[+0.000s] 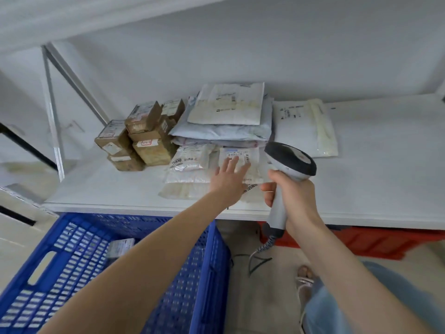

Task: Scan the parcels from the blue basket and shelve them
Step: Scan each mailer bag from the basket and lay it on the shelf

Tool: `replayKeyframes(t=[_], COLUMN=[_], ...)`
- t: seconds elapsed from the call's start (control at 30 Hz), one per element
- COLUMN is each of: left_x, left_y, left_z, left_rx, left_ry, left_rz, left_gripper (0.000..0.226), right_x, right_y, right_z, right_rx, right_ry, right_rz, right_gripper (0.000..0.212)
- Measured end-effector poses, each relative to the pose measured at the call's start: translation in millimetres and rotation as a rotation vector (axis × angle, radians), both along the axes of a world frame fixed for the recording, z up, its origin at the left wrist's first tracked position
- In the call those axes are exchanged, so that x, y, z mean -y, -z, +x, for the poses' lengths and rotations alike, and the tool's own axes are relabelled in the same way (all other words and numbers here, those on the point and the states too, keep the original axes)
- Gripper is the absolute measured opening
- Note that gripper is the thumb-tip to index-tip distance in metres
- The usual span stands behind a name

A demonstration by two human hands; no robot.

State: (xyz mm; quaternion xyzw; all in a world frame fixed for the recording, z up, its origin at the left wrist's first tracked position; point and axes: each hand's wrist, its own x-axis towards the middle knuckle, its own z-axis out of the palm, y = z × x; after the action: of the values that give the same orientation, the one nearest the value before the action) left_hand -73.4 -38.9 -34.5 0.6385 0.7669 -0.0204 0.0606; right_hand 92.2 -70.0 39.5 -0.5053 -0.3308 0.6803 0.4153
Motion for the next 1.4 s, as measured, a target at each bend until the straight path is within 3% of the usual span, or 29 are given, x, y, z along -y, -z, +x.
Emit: replayKeyframes(t=[0.1,0.27,0.57,0.7,0.83,1.07,1.2,1.4], left_x=[1.8,-11.8,-10.7,31.1,99.6,232.0,299.6,354.4], left_y=[16.3,23.6,17.5,4.3,4.8,42.7,85.8,181.2], left_z=[0.3,-5.3,-14.7,-28.7,-70.2,-181.8,-245.5,-302.6], left_rx=[-0.071,-0.025,-0.005,0.060,-0.026,0.031,0.161,0.351], left_ry=[0.049,0.053,0.088,0.086,0.083,-0.261,-0.497,-0.798], left_rz=[-0.197,-0.257,-0.147,-0.042,-0.071,-0.297,-0.426,-0.641], left_gripper=[0.062,0.063,0.063,0.063,0.058,0.054,0.057,0.070], right_x=[4.2,4.5,3.2,17.8,46.0,121.9,156.1,186.8], right_y=[1.5,7.1,9.8,9.1,15.1,49.1,84.8,165.3], right_z=[-2.0,-7.7,-15.1,-21.1,-45.9,-153.6,-219.7,-288.2], right_rx=[-0.009,-0.007,0.005,0.024,0.067,0.097,0.169,0.295], right_ry=[-0.023,-0.079,-0.147,-0.217,-0.341,-0.633,-0.784,-0.819], right_rz=[-0.047,-0.087,-0.086,-0.074,-0.073,-0.230,-0.352,-0.476], right_gripper=[0.011,0.012,0.010,0.007,0.008,0.013,0.015,0.011])
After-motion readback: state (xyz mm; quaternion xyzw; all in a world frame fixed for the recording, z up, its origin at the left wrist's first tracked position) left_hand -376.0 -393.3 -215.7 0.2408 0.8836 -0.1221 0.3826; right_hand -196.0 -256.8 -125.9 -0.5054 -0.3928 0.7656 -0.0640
